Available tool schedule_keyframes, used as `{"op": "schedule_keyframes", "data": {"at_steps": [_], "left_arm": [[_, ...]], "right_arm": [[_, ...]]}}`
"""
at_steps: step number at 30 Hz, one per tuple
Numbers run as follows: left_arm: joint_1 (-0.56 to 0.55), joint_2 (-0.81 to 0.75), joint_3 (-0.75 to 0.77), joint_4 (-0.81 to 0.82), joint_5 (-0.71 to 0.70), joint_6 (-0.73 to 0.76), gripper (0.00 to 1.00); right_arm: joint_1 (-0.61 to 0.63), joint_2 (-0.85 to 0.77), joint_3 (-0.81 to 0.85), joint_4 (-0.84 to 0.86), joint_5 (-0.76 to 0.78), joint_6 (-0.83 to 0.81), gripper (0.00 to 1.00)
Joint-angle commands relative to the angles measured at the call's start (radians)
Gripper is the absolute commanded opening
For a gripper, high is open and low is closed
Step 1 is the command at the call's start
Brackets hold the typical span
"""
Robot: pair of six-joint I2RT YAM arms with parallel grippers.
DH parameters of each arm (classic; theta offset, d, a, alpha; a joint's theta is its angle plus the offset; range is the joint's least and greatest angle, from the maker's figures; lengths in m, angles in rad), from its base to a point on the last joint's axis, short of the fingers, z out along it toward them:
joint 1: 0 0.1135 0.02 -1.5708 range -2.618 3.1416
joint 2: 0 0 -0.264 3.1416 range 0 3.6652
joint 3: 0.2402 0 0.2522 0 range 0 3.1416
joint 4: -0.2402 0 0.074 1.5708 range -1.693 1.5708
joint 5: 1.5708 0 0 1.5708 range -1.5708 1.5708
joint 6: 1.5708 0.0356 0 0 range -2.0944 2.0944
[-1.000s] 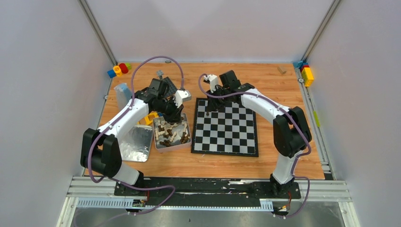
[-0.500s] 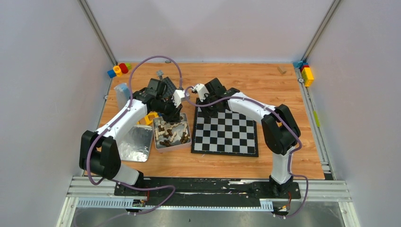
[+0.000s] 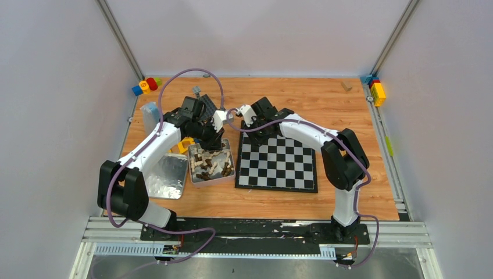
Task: Set up the chess pieces on the board
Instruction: Place the chess piece on the chessboard.
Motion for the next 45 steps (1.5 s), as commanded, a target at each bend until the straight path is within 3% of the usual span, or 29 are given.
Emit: {"op": "schedule_keyframes", "data": {"at_steps": [1,45], "left_arm": [[0.005,-0.023,0.004,0.014,0.028,-0.015,0.19],[0.005,-0.019,-0.001,0.013,0.033,-0.013,0.2]], "right_arm": [[0.007,0.022,0.021,-0.007,0.009,-0.015,0.02],[0.031,0.057,0.017,-0.034,0.041,-0.019,0.05]]}}
